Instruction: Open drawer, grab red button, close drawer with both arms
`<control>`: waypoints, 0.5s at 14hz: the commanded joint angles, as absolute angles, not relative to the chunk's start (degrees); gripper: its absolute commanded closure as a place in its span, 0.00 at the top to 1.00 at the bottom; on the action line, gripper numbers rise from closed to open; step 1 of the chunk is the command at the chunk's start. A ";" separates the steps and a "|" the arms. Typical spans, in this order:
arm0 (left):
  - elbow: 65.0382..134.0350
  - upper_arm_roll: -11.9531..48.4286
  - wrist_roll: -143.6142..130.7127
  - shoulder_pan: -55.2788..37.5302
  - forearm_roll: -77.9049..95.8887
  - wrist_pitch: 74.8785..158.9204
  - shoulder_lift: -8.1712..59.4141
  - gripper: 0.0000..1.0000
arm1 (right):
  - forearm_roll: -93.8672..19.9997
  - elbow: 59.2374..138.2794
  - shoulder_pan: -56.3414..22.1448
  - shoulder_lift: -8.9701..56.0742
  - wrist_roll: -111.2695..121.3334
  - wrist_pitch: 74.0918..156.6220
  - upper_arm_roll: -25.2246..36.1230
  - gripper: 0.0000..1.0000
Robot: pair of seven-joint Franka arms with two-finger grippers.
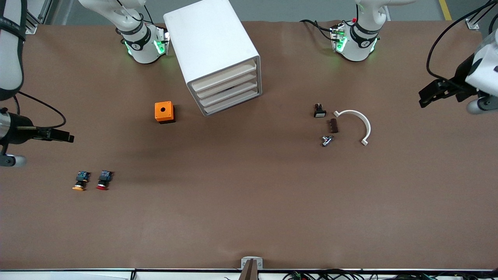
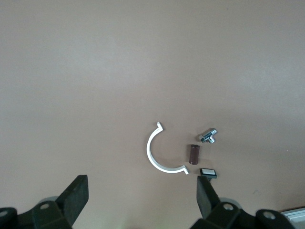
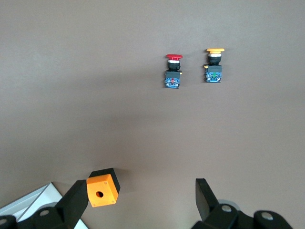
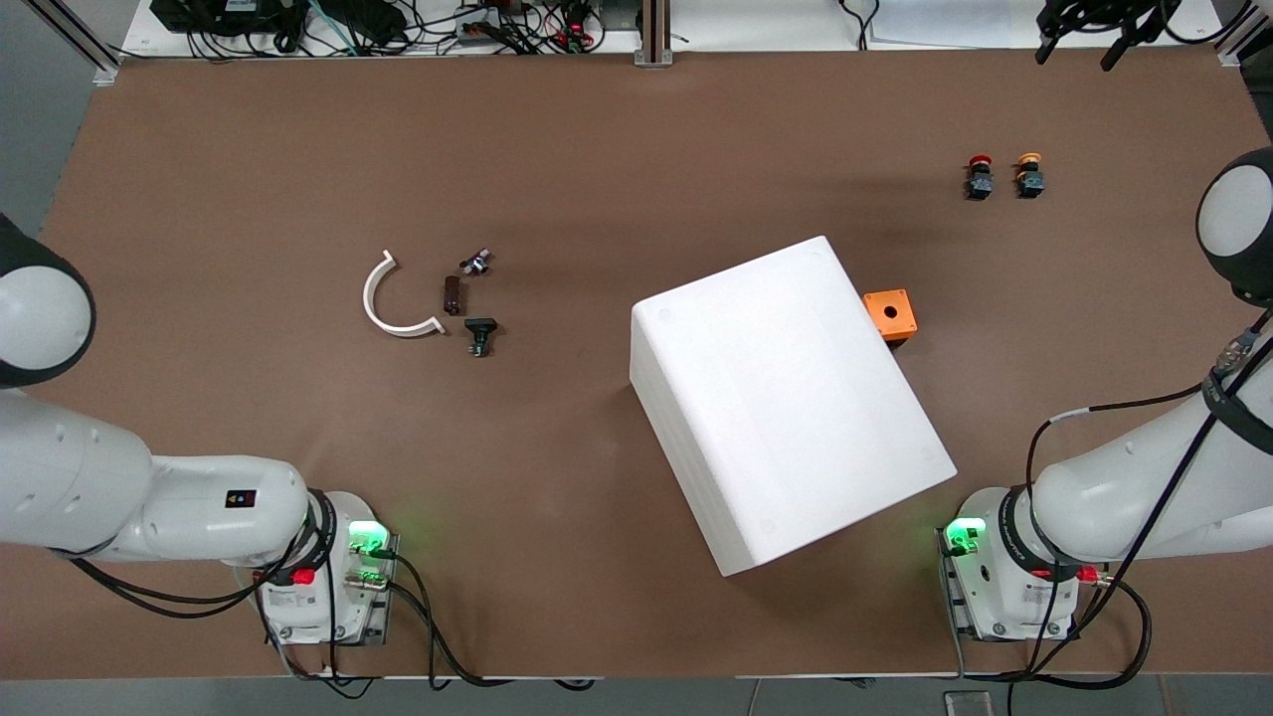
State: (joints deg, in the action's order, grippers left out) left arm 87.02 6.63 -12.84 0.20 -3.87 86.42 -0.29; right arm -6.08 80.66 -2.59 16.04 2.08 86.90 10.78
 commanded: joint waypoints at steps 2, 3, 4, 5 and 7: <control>90.78 6.76 -11.87 -0.09 -4.22 86.75 -3.34 1.00 | -5.45 75.94 -0.88 15.73 1.58 83.32 10.72 1.00; 91.14 7.03 -11.87 -0.17 -4.22 86.84 -3.43 1.00 | -5.28 76.02 -0.79 15.73 1.49 83.84 10.72 1.00; 91.40 7.12 -11.87 -0.35 -4.22 86.84 -3.43 1.00 | -5.53 75.94 -1.05 15.65 1.06 83.33 10.55 1.00; 91.58 7.38 -11.87 -0.26 -3.70 86.75 -3.60 1.00 | -5.28 76.37 -1.66 15.04 0.88 83.58 10.46 1.00; 93.59 7.38 -11.60 -0.26 -2.03 86.75 -5.44 1.00 | -1.44 76.72 -4.03 13.20 0.79 82.45 10.28 1.00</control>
State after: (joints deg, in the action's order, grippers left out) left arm 90.55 7.42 -12.75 -0.25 -3.18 86.43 -2.34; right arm -4.85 76.77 -2.02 15.20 1.99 84.05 10.83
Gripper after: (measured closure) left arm 0.000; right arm 0.000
